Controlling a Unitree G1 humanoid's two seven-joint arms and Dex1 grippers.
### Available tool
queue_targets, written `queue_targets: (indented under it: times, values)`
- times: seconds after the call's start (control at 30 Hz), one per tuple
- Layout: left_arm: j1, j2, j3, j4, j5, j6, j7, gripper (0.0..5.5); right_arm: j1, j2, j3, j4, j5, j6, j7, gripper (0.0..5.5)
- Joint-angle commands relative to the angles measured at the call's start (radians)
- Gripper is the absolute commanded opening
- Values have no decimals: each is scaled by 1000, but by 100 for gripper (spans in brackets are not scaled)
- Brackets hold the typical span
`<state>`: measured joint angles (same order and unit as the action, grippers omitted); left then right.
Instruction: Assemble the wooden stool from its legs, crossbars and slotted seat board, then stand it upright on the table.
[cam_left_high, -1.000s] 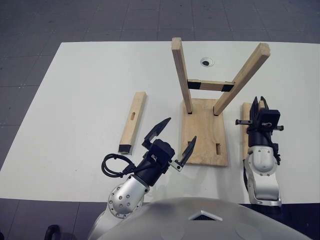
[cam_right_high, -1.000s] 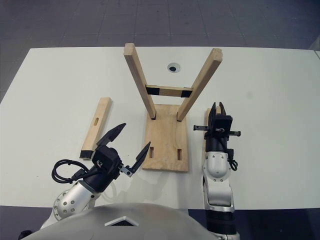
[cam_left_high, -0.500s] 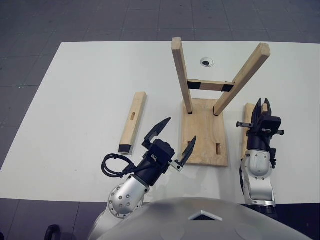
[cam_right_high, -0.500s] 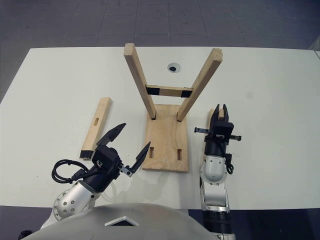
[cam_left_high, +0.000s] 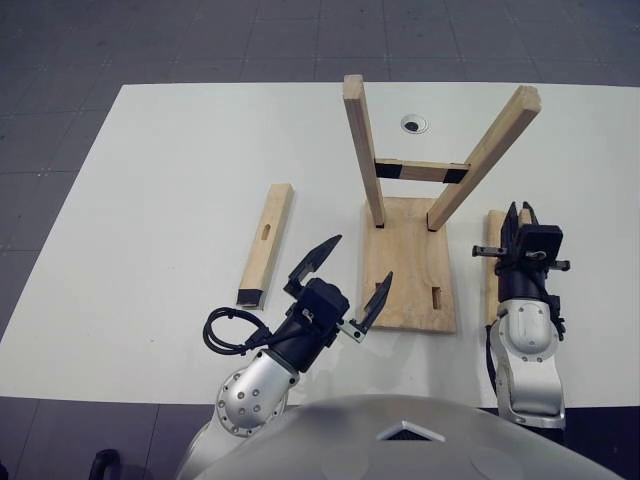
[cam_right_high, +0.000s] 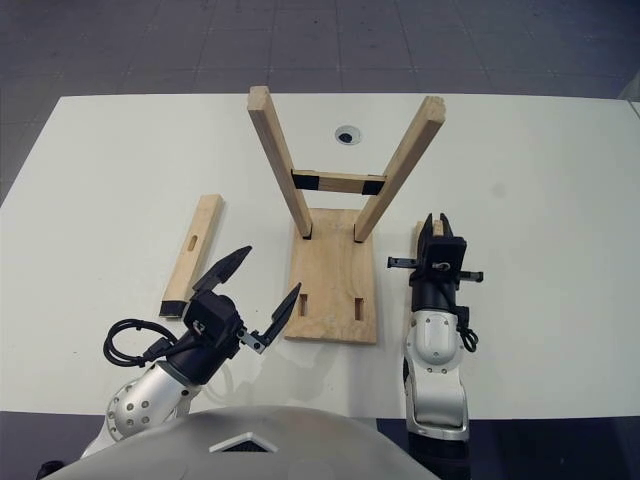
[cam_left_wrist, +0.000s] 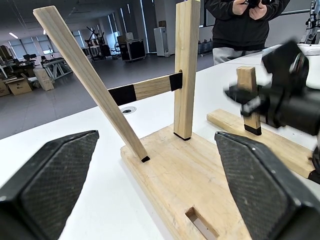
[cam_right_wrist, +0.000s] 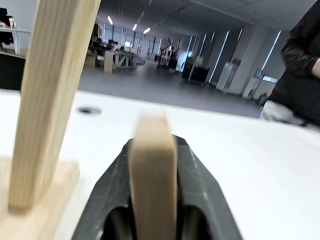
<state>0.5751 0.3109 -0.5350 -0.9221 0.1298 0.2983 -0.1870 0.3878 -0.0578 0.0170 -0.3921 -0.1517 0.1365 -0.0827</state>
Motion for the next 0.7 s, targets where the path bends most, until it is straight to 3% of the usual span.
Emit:
queue_targets:
  times: [0.03,0.5,0.7]
  values:
    - [0,-4,-10,-2,2,-2,2,429,-9,-2,-9,-18,7,22,13,161]
    - [-5,-9,-12,-5,2,1,2,429,-22,-23,-63,-57,4,60,34,437]
    - [-3,-9,-11,-8,3,1,3,429,-33,-38,-107,-96,3,90,39,437]
